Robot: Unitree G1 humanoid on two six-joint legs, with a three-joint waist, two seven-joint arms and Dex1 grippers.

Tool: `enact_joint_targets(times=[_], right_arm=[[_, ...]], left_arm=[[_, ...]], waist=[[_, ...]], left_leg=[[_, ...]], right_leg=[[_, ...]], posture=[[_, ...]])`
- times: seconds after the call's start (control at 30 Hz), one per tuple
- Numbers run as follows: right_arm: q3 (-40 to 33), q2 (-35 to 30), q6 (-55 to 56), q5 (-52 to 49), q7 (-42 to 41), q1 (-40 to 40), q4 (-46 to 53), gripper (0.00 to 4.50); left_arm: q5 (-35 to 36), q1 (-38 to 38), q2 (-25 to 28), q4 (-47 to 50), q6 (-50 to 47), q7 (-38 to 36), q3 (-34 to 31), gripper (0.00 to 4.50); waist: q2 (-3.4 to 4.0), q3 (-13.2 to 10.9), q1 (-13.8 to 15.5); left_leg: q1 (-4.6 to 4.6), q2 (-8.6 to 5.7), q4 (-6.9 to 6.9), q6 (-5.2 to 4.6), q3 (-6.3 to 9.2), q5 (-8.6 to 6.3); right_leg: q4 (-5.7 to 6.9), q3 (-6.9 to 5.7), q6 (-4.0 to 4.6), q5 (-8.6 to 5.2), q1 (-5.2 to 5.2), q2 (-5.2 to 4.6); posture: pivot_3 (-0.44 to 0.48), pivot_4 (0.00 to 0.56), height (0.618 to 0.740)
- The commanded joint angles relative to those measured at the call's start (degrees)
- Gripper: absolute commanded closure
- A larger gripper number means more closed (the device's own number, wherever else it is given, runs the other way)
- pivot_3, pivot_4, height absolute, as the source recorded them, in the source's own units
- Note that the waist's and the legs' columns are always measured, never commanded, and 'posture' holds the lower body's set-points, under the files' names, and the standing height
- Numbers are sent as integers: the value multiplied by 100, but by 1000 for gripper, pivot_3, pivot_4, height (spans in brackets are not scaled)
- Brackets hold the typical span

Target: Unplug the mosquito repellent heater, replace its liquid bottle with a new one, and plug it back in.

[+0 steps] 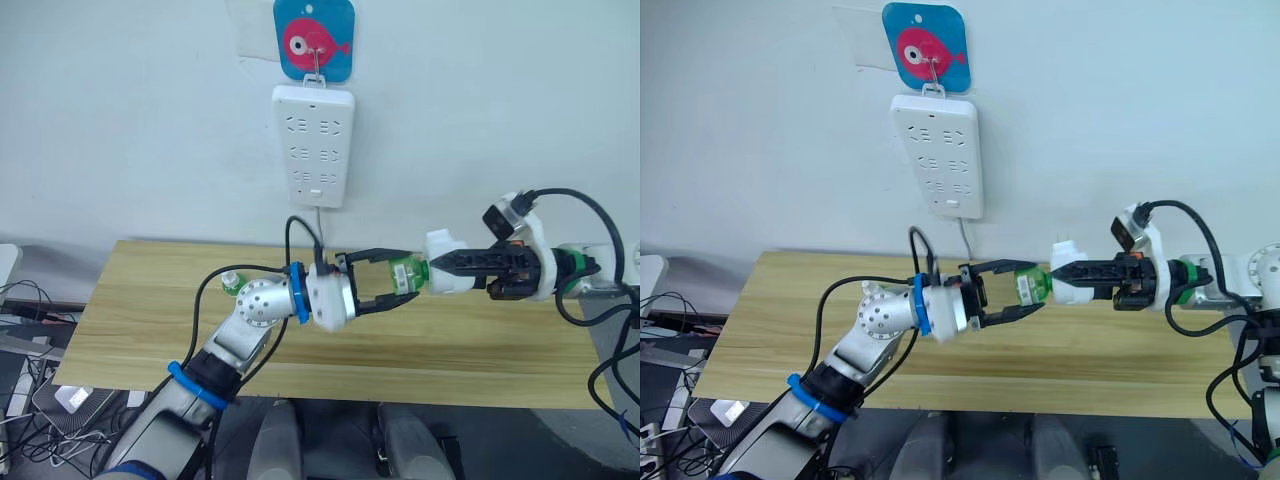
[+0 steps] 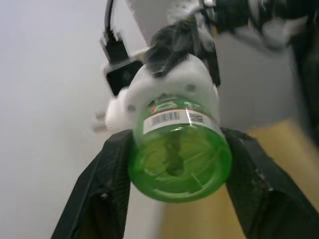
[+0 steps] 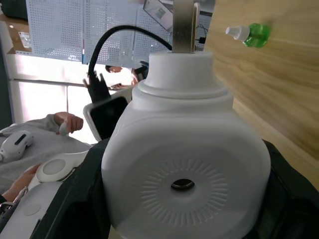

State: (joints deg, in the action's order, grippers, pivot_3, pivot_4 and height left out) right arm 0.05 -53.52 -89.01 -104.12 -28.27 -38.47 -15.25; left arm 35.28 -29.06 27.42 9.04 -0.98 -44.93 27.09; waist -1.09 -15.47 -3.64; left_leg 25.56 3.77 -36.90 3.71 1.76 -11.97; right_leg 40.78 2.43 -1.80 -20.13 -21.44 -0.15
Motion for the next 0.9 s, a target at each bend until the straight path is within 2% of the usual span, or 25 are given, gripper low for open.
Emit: enact_joint_targets(times=[0.03, 0.1, 0.13, 0.17, 0.23, 0.33, 0.53, 0.63, 0.8, 0.9], right_arm=[[36, -91, -285, -48, -228, 78, 290, 1490], [67, -69, -288, 17, -268, 63, 368, 1490], [87, -54, -273, 32, -271, 55, 392, 1490], [110, -45, -258, 24, -269, 41, 403, 1490], [144, -44, -245, 0, -282, 13, 416, 1490], [174, -60, -220, -26, -273, -10, 404, 1490], [93, -124, -142, 44, -167, -8, 210, 1490], [-64, -236, -141, 338, -199, 22, -7, 1490], [-358, -494, -169, 1250, -298, -174, -794, 1490], [25, -768, 412, 2734, -260, -6, -552, 1490]], left_arm=[[3858, -308, 437, 488, -3461, 964, -719, 2231], [5820, -462, 705, 63, -4774, 1321, -887, 2231], [6506, -512, 769, -180, -5165, 1513, -941, 2231], [7146, -559, 800, -476, -5457, 1746, -969, 2231], [7704, -625, 625, -1119, -6089, 1969, -1196, 2231], [7772, -648, 448, -1567, -6681, 2176, -1418, 2231], [7772, -451, 384, -1401, -7030, 2467, -1829, 2231], [7772, -236, 519, -1165, -7126, 2520, -1985, 2231], [7771, 200, 871, -810, -7168, 2561, -2191, 2231], [7726, 464, 981, -572, -7082, 2589, -2271, 2231]], waist=[[0, 0, -28], [-1, -2, -76], [-1, -2, -100], [-4, -3, -118], [-4, -5, -124], [-5, -9, -120], [-5, -9, -118], [-5, -9, -117], [-3, -10, -106], [-3, -12, -101]], left_leg=[[-1, 1, 0, 0, 5, 0], [-1, -1, -4, -1, 16, 0], [-1, -3, -5, -1, 18, 0], [-1, -6, -5, -1, 18, -1], [-1, -8, -6, -2, 15, -1], [-1, -8, -6, -2, 9, -1], [-1, -7, -5, 0, 0, 0], [-1, -6, -4, 1, -4, 0], [-2, -6, -2, 1, -9, 0], [-2, -6, 0, 1, -13, 0]], right_leg=[[2, -1, 0, 0, 0, 1], [5, -7, -1, -1, 0, 2], [4, -8, -2, -1, 0, 4], [4, -8, -3, -2, 2, 4], [2, -5, -5, -3, 1, 4], [0, -4, -5, -3, -1, 3], [-6, 2, -5, -3, -1, 3], [-7, 6, -5, -3, -1, 3], [-10, 9, -5, -3, -3, 2], [-12, 13, -5, -3, -3, 2]], posture=[[-135, 269, 740], [-137, 269, 740], [-137, 269, 740], [-138, 268, 740], [-137, 271, 740], [-138, 273, 740], [-145, 274, 740], [-141, 276, 740], [-136, 279, 740], [-132, 283, 740]])
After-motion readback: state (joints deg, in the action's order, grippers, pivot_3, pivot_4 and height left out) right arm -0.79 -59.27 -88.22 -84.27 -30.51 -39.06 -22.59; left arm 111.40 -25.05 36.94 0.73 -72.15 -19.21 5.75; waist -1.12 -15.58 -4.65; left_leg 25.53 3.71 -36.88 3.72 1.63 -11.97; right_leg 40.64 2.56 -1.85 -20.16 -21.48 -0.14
